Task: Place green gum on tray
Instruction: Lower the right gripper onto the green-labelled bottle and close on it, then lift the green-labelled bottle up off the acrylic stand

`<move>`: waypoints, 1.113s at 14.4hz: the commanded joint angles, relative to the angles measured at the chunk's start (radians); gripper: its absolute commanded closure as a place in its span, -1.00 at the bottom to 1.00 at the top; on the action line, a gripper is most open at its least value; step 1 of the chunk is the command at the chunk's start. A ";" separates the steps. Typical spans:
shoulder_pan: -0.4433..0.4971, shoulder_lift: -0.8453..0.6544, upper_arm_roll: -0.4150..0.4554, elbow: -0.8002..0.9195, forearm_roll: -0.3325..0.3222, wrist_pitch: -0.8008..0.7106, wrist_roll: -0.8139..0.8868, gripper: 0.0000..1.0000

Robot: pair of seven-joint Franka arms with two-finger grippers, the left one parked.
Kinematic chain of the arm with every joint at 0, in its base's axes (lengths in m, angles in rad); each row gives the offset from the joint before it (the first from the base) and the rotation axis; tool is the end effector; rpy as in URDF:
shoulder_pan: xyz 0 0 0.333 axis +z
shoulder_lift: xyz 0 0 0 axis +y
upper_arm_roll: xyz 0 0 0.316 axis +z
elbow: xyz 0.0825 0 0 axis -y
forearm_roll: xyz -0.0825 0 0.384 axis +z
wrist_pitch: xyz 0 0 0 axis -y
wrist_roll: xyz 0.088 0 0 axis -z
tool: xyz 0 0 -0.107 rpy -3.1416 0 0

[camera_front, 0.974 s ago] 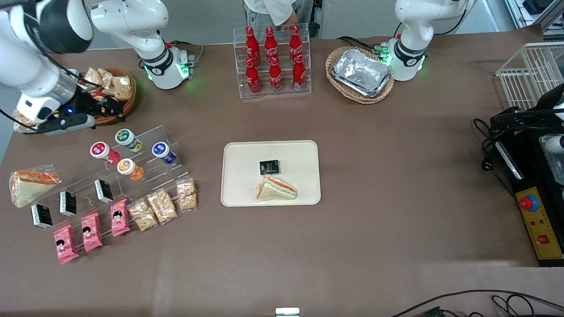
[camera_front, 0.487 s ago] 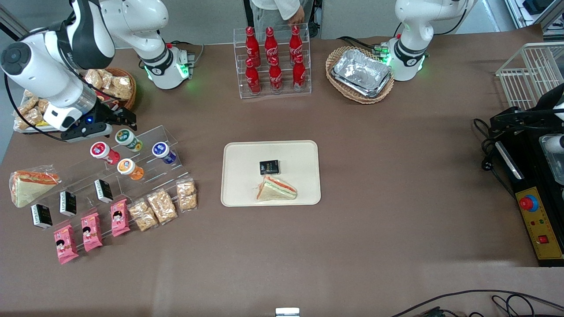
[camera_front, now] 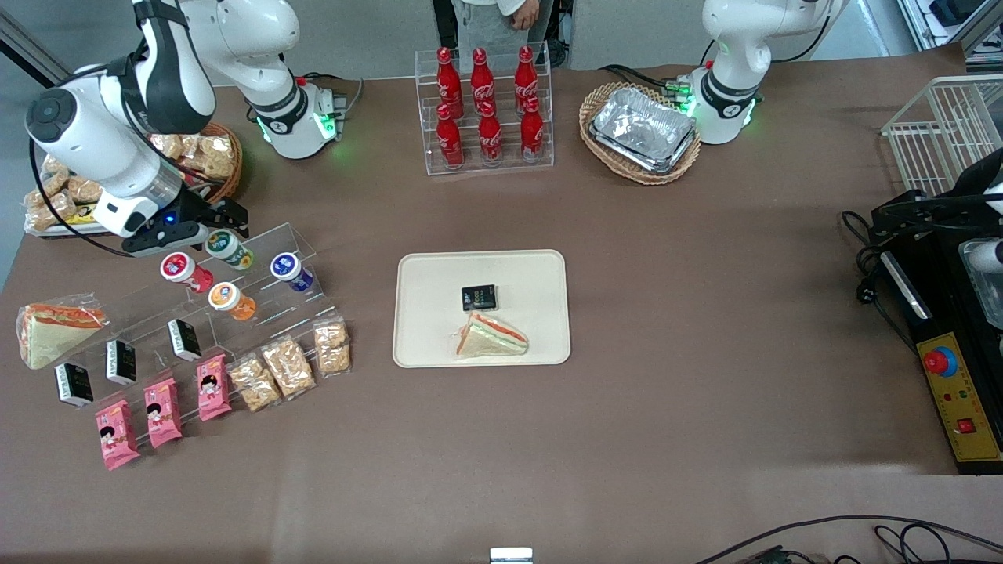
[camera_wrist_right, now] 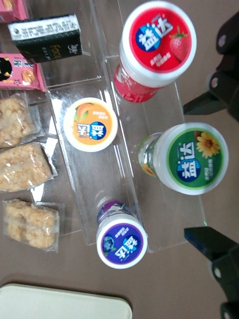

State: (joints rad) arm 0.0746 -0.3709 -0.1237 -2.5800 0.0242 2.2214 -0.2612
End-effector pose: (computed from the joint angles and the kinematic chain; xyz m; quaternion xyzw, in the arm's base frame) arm 0.4090 -0.0184 0.3879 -0.9942 -0.1026 -0.0095 0.0310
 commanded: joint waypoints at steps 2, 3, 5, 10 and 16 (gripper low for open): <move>0.001 -0.017 0.001 -0.061 -0.012 0.058 -0.012 -1.00; 0.002 -0.019 0.001 -0.066 -0.012 0.060 -0.012 -1.00; 0.004 -0.017 0.001 -0.066 -0.012 0.060 -0.012 -0.22; 0.005 -0.006 0.004 -0.062 -0.012 0.055 -0.013 0.74; 0.007 0.020 0.013 0.134 -0.009 -0.162 0.002 0.82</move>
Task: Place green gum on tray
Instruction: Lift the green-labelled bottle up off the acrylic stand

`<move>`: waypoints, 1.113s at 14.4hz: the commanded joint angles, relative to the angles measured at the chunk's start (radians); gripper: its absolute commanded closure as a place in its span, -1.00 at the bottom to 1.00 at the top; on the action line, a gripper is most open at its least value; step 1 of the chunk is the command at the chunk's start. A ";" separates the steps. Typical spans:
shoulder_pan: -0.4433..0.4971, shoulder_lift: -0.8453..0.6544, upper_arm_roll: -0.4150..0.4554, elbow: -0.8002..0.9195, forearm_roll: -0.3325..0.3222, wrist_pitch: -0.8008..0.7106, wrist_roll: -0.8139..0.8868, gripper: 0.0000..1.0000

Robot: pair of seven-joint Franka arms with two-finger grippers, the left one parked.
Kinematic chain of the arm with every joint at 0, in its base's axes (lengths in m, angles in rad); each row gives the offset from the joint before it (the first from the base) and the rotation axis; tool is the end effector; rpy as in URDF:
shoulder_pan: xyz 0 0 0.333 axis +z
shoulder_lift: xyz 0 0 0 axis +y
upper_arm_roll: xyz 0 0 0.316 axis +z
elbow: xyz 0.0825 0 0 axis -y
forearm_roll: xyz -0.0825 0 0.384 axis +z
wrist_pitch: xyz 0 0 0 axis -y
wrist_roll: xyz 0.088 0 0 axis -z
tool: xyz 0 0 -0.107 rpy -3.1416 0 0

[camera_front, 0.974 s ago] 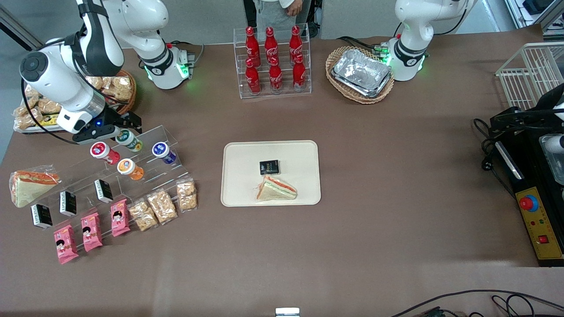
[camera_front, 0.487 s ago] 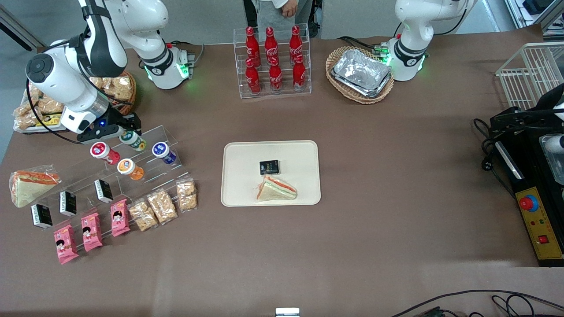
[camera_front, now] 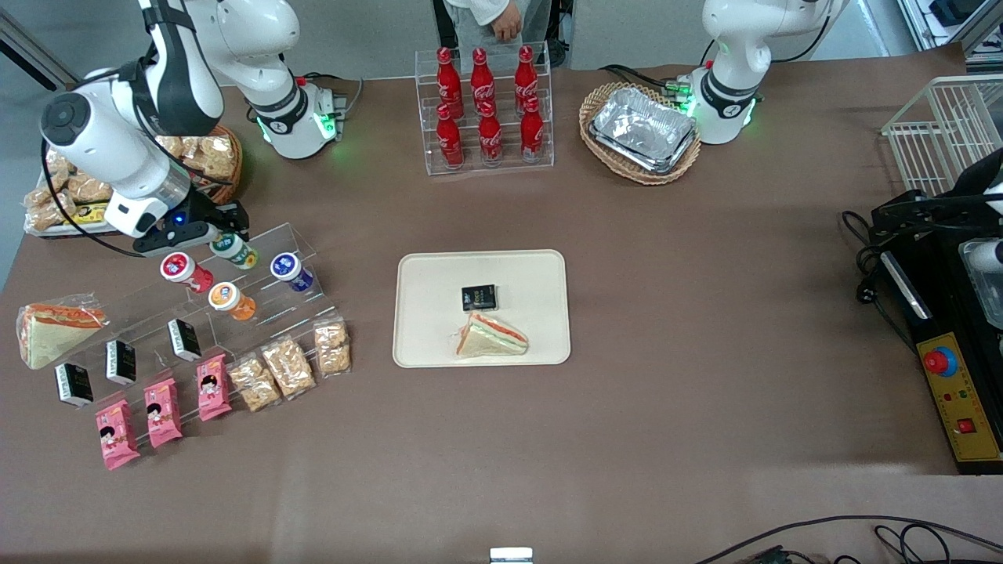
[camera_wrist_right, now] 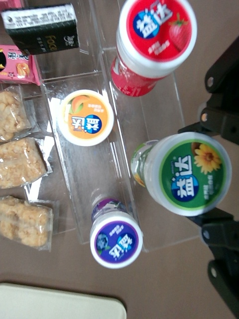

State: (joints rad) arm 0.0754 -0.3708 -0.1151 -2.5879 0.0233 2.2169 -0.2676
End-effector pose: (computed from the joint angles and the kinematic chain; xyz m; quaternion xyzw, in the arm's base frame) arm 0.4065 -0.0144 0.3841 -0.9934 -0.1106 -0.0031 0.0300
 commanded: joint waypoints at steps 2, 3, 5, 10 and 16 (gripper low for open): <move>0.014 0.044 0.006 0.257 -0.005 -0.221 0.010 0.81; 0.020 0.059 0.006 0.315 -0.005 -0.262 0.010 0.81; 0.021 0.111 0.006 0.463 0.001 -0.365 0.010 0.79; 0.053 0.240 0.005 0.839 0.007 -0.652 0.040 0.78; 0.280 0.263 0.005 0.891 0.035 -0.678 0.463 0.78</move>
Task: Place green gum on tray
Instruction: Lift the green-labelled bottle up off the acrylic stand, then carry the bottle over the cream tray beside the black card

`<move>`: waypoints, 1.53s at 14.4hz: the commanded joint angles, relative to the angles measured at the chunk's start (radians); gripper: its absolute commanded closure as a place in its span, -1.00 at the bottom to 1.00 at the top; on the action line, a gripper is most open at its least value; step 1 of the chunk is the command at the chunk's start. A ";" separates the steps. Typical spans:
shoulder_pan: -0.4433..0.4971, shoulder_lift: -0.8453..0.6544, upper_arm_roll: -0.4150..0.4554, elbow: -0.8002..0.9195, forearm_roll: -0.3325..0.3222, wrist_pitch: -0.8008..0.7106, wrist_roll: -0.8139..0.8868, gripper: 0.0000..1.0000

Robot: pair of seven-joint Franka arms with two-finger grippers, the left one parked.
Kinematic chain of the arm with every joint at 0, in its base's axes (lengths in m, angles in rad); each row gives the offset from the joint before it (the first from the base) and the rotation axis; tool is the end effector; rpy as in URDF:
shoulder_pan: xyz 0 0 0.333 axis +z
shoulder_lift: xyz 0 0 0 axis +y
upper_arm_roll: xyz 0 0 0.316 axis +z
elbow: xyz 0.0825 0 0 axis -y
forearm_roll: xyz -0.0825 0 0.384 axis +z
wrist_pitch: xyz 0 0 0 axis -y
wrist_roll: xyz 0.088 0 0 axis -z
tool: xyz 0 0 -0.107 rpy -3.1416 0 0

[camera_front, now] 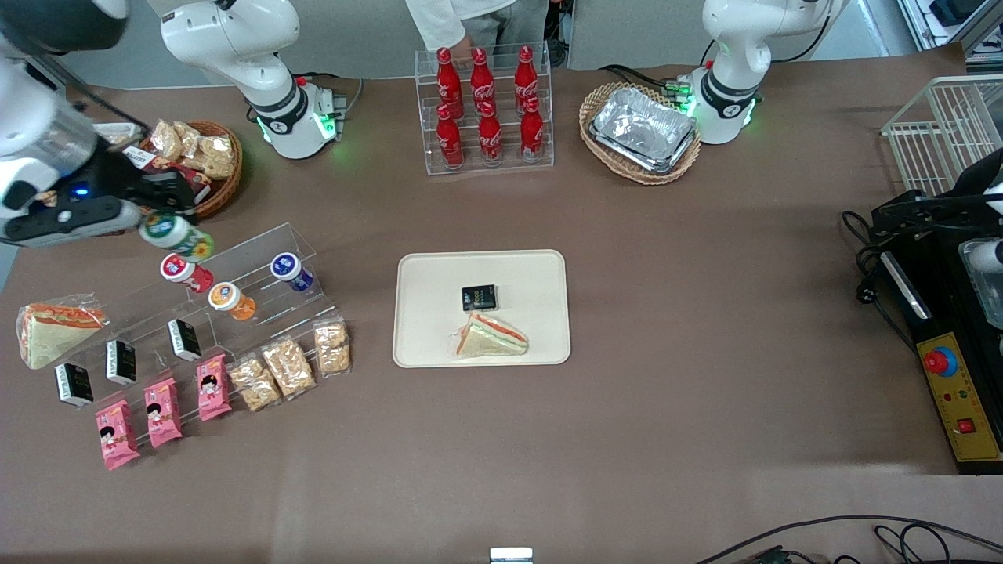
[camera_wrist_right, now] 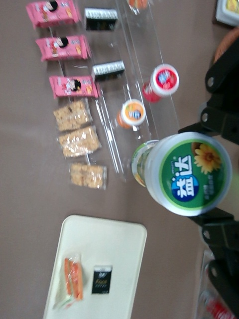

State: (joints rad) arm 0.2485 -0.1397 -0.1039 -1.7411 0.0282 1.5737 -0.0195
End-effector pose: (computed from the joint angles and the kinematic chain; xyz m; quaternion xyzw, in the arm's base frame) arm 0.5040 0.0728 0.6184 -0.9963 -0.0823 0.0155 0.0204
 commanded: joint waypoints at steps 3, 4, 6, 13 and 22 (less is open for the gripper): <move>0.224 0.077 0.004 0.045 0.065 0.014 0.470 0.78; 0.238 0.090 0.035 0.043 0.065 0.044 0.528 0.78; 0.244 0.120 0.085 0.023 0.065 0.100 0.604 0.78; 0.259 0.149 0.190 -0.400 0.045 0.665 0.776 0.78; 0.342 0.379 0.191 -0.557 -0.193 1.017 1.076 0.78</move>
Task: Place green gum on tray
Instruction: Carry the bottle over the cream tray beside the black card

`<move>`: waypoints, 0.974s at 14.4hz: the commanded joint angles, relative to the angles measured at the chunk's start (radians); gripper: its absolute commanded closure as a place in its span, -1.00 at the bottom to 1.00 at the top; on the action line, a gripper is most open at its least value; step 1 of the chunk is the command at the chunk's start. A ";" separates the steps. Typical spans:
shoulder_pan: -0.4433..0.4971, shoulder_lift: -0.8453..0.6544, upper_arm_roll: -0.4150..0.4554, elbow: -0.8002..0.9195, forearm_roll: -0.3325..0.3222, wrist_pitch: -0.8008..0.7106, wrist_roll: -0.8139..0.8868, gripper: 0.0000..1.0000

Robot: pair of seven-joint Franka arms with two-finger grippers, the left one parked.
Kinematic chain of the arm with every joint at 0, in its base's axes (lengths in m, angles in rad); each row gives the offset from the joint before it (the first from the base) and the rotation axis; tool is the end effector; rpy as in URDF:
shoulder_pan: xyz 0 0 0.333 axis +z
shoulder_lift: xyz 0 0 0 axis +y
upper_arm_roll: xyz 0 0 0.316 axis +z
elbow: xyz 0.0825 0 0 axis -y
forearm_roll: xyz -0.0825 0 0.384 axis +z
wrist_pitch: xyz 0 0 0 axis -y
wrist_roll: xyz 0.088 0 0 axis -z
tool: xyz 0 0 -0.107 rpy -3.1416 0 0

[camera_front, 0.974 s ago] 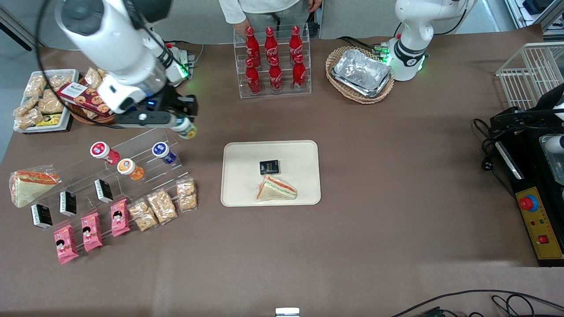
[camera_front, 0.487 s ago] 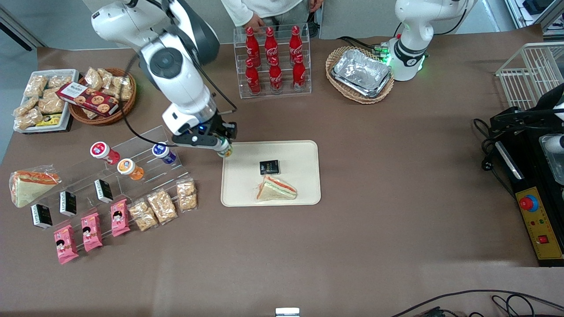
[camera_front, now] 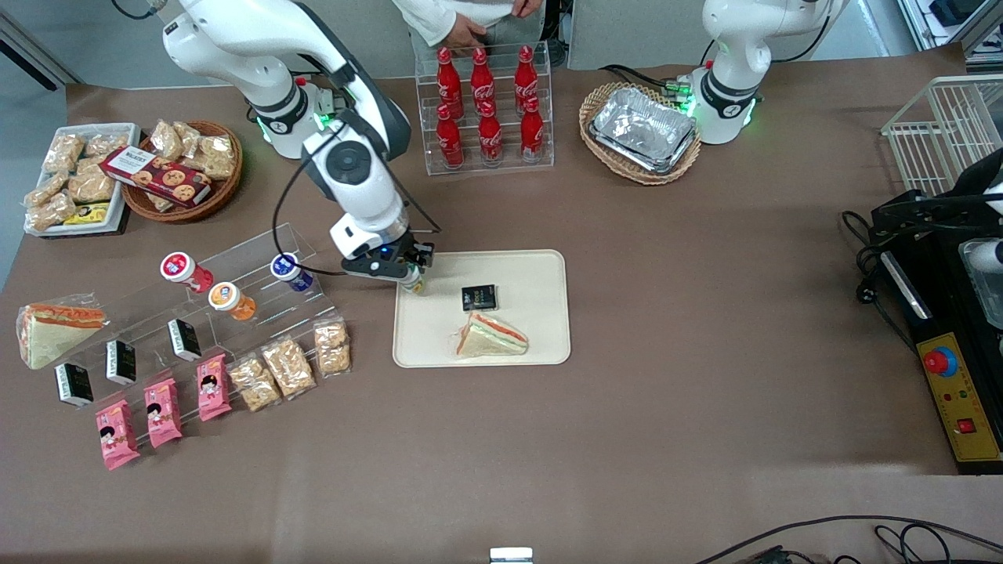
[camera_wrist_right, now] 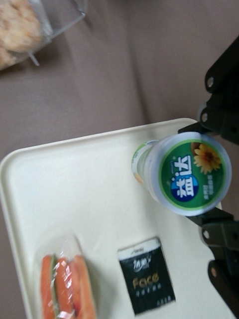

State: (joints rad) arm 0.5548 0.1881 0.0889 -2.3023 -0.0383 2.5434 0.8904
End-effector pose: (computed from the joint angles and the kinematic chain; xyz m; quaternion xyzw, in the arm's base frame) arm 0.4252 0.3199 0.2708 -0.9937 0.1086 -0.0215 0.0166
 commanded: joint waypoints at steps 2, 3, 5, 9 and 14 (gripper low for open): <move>0.036 0.088 0.000 0.004 -0.176 0.087 0.215 0.78; 0.039 0.100 0.000 0.004 -0.176 0.103 0.216 0.78; 0.039 0.110 0.000 0.004 -0.176 0.109 0.217 0.56; 0.033 0.113 0.000 0.012 -0.176 0.109 0.214 -1.00; 0.022 0.050 0.002 0.041 -0.172 0.048 0.197 -1.00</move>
State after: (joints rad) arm 0.5875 0.2859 0.0881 -2.2869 -0.1819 2.6358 1.0767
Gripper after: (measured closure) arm 0.000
